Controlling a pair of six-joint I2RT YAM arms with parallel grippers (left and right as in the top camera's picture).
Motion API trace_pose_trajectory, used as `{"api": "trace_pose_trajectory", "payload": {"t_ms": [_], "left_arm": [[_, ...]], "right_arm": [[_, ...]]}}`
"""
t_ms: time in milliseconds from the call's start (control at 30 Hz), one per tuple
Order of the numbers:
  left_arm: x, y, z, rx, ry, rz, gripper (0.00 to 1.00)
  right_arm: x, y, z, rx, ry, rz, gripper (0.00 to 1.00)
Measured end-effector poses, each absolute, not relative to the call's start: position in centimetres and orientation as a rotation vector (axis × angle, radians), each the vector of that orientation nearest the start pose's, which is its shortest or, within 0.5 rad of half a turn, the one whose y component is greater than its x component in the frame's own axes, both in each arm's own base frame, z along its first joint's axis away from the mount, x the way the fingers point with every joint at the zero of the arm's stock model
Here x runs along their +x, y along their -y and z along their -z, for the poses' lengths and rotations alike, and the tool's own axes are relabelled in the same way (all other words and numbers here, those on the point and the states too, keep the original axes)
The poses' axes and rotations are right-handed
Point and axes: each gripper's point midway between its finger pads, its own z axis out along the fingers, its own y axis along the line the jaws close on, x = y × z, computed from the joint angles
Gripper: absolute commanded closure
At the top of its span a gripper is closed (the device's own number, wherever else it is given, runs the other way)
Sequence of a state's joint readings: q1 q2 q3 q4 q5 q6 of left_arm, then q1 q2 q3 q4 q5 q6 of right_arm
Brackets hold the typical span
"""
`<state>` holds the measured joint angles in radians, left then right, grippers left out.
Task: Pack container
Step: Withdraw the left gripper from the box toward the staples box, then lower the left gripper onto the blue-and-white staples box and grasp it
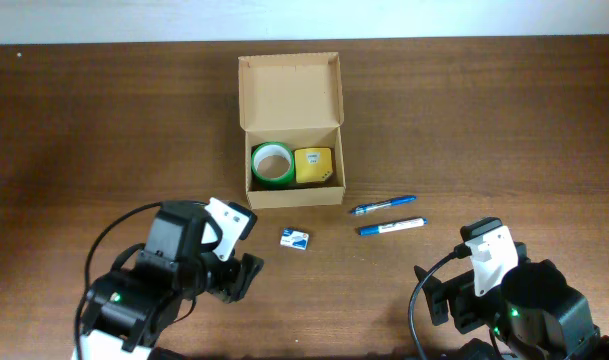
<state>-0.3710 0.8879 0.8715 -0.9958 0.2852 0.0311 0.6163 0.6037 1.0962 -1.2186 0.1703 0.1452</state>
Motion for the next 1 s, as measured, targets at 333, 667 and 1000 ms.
{"api": "trace_pose_trajectory", "payload": {"t_ms": [333, 667, 1000], "left_arm": [[21.9, 14.1, -11.9, 0.593, -2.647, 0.513, 0.18], [23.0, 18.0, -9.4, 0.732, -2.611, 0.347, 0.06], [25.0, 19.3, -5.7, 0.683, -2.634, 0.175, 0.0]], "right_arm": [[15.8, -7.5, -27.1, -0.446, -2.247, -0.195, 0.01], [15.8, -7.5, -27.0, -0.446, -2.247, -0.195, 0.01], [15.8, -7.5, -27.0, -0.446, -2.247, -0.195, 0.01]]}}
